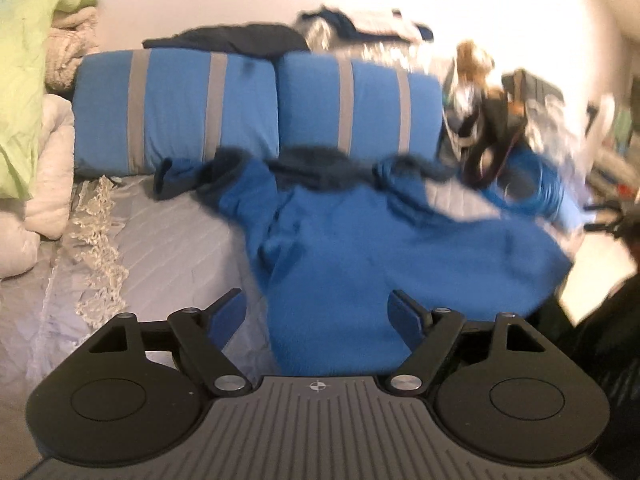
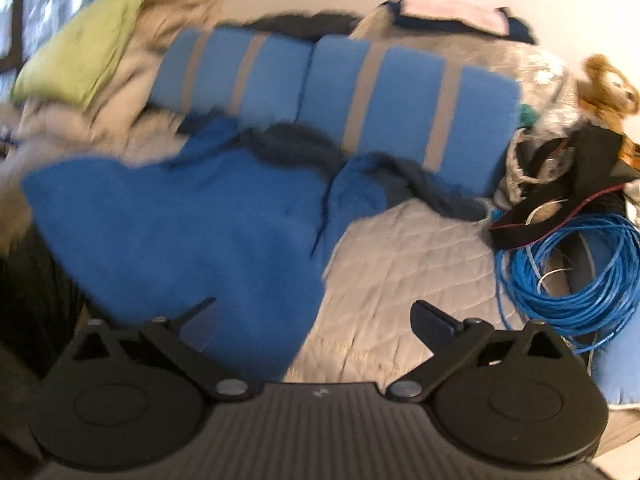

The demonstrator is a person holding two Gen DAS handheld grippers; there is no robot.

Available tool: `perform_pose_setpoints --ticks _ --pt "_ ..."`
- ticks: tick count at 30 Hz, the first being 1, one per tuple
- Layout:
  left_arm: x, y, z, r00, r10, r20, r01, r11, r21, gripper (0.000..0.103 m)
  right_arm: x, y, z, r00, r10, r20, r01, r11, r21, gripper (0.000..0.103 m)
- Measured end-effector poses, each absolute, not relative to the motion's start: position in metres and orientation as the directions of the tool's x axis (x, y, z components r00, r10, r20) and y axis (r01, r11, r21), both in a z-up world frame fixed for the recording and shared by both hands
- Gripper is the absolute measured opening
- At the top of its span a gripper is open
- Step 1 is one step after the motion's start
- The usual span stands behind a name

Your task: Fold clothes

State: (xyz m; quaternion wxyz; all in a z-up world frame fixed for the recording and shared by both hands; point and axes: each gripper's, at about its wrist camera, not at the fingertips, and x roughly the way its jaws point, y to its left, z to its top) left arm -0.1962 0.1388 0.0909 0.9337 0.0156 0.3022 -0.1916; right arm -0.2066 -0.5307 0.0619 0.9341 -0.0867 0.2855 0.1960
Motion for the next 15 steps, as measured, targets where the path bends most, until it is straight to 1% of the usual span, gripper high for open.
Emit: perform_pose_setpoints --ticks 3,6,9,13,15 --pt "-0.190 0.142 0.109 0.778 -0.329 -0.536 0.333 0.938 -0.092 0.078 -0.199 -0.540 0.080 0.809 0.306 -0.501 -0.356 0.934 -0.005 0.103" --pt "-0.184 0.147 0.132 0.821 -0.305 -0.483 0.299 0.950 -0.093 0.078 -0.185 -0.549 0.101 0.862 0.238 -0.448 -0.263 0.965 0.007 0.103" --pt "-0.179 0.152 0.158 0.859 -0.294 -0.419 0.272 0.956 -0.112 0.078 -0.170 -0.557 0.121 0.891 0.175 -0.418 -0.186 0.982 0.014 0.103" --pt "-0.175 0.157 0.193 0.891 -0.293 -0.346 0.260 0.955 -0.141 0.079 -0.157 -0.566 0.158 0.923 0.158 -0.351 -0.169 0.986 0.000 0.103" --pt "-0.172 0.157 0.208 0.899 -0.291 -0.327 0.257 0.956 -0.143 0.079 -0.153 -0.569 0.179 0.937 0.158 -0.310 -0.169 0.986 -0.010 0.103"
